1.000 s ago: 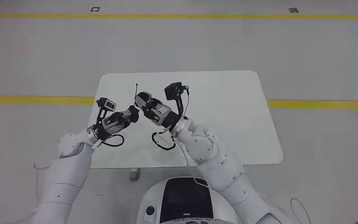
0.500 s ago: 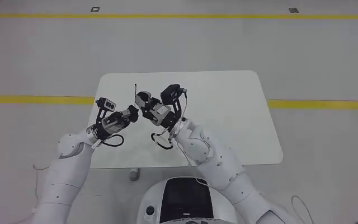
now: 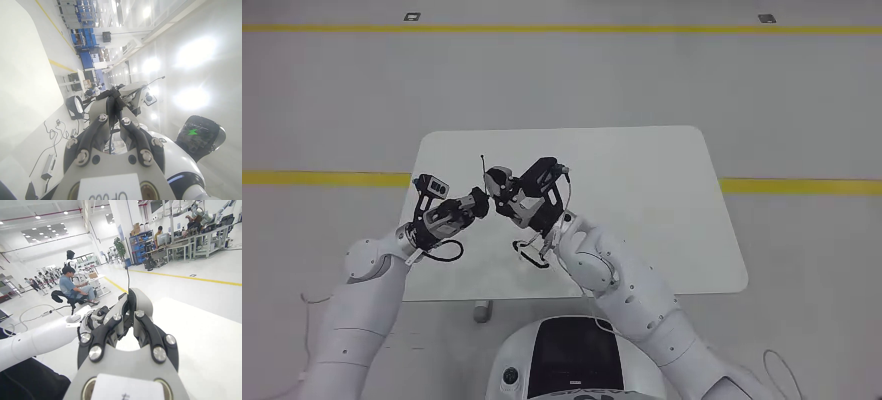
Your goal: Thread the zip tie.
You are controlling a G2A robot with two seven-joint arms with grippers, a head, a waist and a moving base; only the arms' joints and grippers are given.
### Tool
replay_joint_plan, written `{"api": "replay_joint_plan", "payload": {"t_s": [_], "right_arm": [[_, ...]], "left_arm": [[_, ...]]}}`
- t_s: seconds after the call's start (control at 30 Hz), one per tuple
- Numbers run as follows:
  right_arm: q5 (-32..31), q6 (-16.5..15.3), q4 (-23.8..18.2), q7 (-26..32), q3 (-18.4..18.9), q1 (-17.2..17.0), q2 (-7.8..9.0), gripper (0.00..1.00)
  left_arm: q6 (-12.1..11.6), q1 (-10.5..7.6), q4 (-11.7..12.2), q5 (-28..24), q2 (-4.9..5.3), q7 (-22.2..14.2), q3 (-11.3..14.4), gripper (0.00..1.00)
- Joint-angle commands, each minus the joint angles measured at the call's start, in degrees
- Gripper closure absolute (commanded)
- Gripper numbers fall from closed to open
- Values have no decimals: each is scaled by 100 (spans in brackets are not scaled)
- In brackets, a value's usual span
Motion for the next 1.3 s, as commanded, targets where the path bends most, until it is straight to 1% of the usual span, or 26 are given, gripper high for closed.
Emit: {"api": "replay_joint_plan", "payload": {"t_s": [0.0, 0.87, 1.27], "right_arm": [[-12, 1, 10, -3, -4, 5, 4, 100], [-120, 58, 53, 40, -10, 11, 61, 100], [-138, -32, 76, 116, -58, 12, 87, 100]], "left_arm": [[0, 0, 0, 0, 0, 0, 0, 100], [0, 0, 0, 0, 0, 0, 0, 100], [0, 0, 0, 0, 0, 0, 0, 100]]}}
